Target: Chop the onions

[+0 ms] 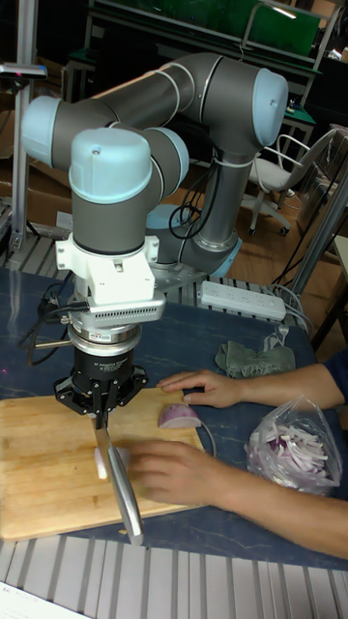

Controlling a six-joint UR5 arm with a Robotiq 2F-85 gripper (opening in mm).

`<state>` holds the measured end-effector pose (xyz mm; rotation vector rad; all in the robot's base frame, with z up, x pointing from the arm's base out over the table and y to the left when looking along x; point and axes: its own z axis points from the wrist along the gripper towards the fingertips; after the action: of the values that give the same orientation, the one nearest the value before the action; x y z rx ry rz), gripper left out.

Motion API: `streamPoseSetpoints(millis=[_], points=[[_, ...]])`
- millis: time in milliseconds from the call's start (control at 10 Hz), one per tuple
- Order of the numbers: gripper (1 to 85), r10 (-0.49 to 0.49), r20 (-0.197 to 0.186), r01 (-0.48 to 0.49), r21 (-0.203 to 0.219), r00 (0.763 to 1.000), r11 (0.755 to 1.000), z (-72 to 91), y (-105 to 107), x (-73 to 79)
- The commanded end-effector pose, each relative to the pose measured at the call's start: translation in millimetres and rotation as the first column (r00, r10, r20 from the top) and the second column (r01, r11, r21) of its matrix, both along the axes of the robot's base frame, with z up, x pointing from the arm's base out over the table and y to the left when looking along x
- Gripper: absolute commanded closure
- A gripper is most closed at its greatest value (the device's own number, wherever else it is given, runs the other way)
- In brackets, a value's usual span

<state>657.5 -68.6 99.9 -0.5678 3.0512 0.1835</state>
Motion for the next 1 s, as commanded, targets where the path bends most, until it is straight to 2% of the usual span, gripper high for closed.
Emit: streamPoseSetpoints(millis=[0, 900], points=[[84.7, -0.01, 0.008, 0.01, 0.009, 1.0, 1.0, -2.3, 3.2, 1.8], [84.7, -0.019, 0.016, 0.018, 0.009, 1.0, 1.0, -8.9, 5.1, 2.4]])
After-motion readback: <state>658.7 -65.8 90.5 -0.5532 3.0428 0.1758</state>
